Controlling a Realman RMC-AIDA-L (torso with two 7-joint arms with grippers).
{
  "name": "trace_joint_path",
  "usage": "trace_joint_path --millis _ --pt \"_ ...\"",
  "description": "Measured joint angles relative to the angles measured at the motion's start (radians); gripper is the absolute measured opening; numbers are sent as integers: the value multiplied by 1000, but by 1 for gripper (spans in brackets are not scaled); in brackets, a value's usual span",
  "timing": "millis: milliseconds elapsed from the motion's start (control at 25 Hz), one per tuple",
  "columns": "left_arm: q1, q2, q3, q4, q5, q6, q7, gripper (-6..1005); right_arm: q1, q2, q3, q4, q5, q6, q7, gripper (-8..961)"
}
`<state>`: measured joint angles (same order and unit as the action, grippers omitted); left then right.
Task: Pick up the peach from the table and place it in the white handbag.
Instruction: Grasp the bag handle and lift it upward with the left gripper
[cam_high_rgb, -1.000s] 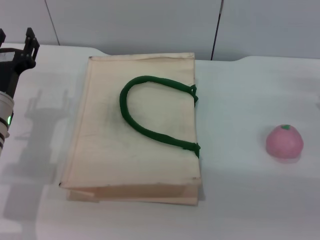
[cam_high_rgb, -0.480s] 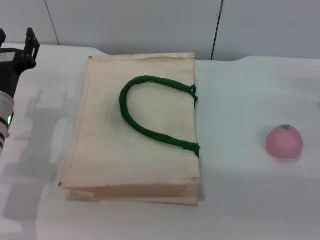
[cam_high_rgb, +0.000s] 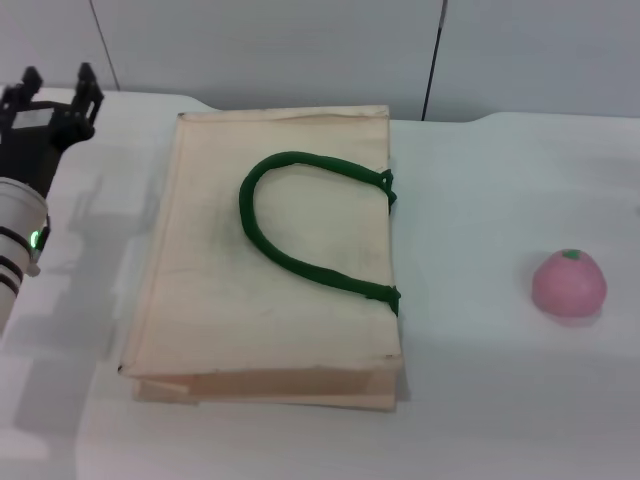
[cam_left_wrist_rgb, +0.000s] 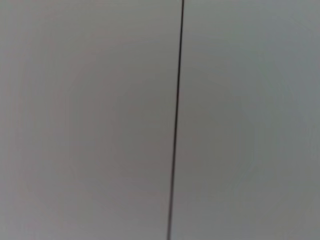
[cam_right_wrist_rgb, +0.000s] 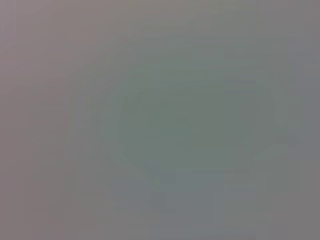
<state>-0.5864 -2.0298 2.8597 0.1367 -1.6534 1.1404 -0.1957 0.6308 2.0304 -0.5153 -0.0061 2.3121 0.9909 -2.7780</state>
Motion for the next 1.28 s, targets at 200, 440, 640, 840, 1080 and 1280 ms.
trace_joint_path --millis 200,440,640,840,1080,1280 --pt "-12 13 2 -9 89 -30 -131 680 -5 -4 -10 -6 -8 -1 41 879" --pt "-53 34 1 -132 363 -66 -520 678 -8 -4 -12 -9 -11 -2 44 876" --pt "-95 23 1 -282 566 -45 -810 676 -10 -5 -12 -9 -11 -2 44 873" --pt "-152 2 1 -480 796 45 -1122 674 -10 -6 -12 -9 -11 -3 44 871" --pt "-221 1 2 -659 1026 152 -1418 672 -10 -6 -17 -11 -14 -3 44 868" --pt "-264 1 3 -716 1169 174 -1540 671 -9 -8 -23 -11 -23 -3 44 866"
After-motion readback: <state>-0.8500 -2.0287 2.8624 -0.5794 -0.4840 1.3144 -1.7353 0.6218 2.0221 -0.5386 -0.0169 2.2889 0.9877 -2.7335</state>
